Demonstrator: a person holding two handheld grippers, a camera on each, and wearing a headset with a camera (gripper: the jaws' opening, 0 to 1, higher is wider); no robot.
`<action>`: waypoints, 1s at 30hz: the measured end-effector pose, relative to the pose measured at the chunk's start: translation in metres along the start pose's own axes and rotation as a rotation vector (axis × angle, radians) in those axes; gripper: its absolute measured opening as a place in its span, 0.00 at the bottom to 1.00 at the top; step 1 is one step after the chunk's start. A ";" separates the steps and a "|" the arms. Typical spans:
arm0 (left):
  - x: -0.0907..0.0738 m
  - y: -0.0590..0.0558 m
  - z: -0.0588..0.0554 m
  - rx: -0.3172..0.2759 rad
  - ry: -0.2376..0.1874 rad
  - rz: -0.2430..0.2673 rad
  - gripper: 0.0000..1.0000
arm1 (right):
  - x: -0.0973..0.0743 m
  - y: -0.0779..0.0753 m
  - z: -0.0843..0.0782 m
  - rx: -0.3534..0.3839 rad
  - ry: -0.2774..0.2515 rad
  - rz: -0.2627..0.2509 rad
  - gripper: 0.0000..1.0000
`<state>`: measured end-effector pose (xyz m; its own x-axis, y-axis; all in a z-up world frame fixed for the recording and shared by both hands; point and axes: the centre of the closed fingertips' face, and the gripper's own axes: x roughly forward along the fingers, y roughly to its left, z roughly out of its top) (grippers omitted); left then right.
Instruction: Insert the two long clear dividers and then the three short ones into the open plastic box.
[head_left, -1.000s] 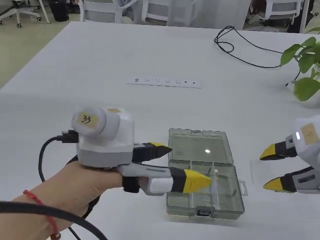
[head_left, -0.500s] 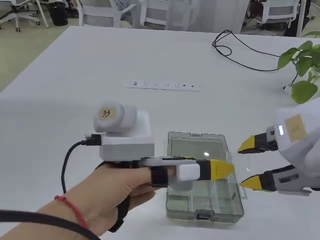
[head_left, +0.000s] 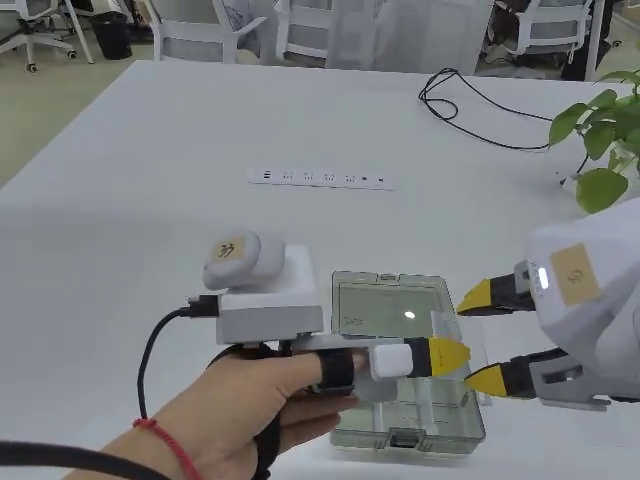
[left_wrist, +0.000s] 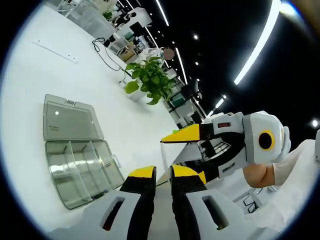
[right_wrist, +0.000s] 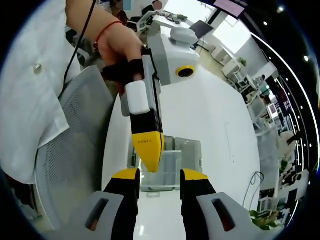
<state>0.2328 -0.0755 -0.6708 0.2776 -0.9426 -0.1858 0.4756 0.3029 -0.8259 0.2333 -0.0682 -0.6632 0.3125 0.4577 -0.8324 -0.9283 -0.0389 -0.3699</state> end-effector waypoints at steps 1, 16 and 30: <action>0.000 -0.001 0.000 -0.004 0.000 -0.003 0.05 | 0.000 0.000 0.000 -0.001 0.000 0.001 0.33; 0.001 -0.004 0.000 -0.020 -0.008 -0.026 0.00 | -0.001 0.002 0.001 -0.019 0.002 0.002 0.33; -0.007 -0.001 0.002 0.143 0.004 -0.009 0.00 | -0.018 -0.014 0.011 0.085 -0.103 0.035 0.34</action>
<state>0.2320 -0.0684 -0.6676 0.2698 -0.9457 -0.1813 0.5919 0.3114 -0.7434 0.2380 -0.0661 -0.6386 0.2614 0.5463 -0.7958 -0.9533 0.0168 -0.3016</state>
